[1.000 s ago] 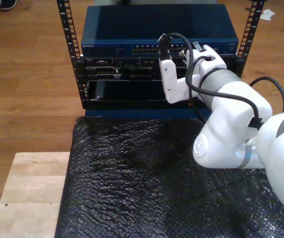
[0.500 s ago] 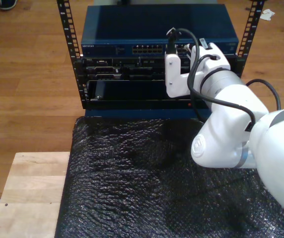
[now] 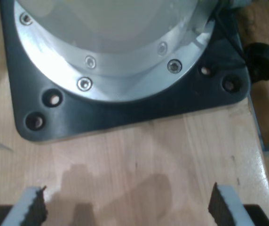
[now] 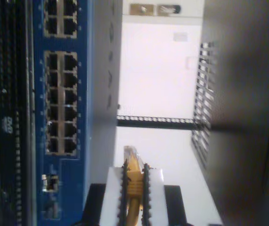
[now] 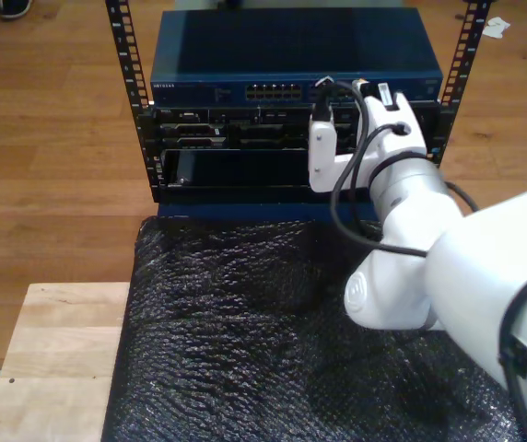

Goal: Grab the cable and plug it in

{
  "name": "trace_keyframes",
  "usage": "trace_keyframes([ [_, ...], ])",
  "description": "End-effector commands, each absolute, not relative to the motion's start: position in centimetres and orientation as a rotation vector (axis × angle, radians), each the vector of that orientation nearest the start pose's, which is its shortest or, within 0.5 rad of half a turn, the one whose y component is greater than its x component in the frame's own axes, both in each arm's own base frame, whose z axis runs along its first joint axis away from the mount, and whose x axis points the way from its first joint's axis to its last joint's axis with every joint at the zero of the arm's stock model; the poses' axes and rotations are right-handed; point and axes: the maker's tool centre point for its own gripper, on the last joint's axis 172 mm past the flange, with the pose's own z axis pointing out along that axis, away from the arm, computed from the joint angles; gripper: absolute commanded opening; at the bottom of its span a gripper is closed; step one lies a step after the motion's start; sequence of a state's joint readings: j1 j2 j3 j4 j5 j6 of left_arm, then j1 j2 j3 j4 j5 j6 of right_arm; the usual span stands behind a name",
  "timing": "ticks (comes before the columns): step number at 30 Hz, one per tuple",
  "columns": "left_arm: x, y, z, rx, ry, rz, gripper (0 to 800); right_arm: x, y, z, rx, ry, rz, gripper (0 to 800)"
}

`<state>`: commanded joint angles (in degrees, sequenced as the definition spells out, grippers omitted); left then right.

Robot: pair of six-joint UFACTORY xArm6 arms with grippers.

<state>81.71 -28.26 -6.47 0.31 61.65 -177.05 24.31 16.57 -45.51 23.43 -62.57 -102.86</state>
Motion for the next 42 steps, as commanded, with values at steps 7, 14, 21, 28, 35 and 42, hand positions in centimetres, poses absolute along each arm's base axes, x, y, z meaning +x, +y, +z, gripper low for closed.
trace_keyframes([
  [7,1.6,11.6,3.1,-2.182,2.668,-0.550,800,60.3,14.4,32.6,1.131,1.195,1.214,0],
  [14,1.6,11.6,3.1,-2.182,2.668,-0.550,800,59.0,13.6,32.6,1.074,1.106,1.213,0],
  [21,1.6,11.7,3.2,-2.181,2.667,-0.548,800,58.8,12.8,32.4,1.074,1.029,1.200,0],
  [28,1.6,11.6,3.1,-2.182,2.668,-0.550,800,59.1,12.9,31.8,1.083,1.013,1.193,0],
  [35,1.6,11.6,3.1,-2.182,2.668,-0.550,800,59.9,13.3,30.0,1.094,1.036,1.180,0],
  [42,1.6,11.6,3.1,-2.182,2.668,-0.550,800,61.7,13.7,29.3,1.101,1.032,1.186,0],
])
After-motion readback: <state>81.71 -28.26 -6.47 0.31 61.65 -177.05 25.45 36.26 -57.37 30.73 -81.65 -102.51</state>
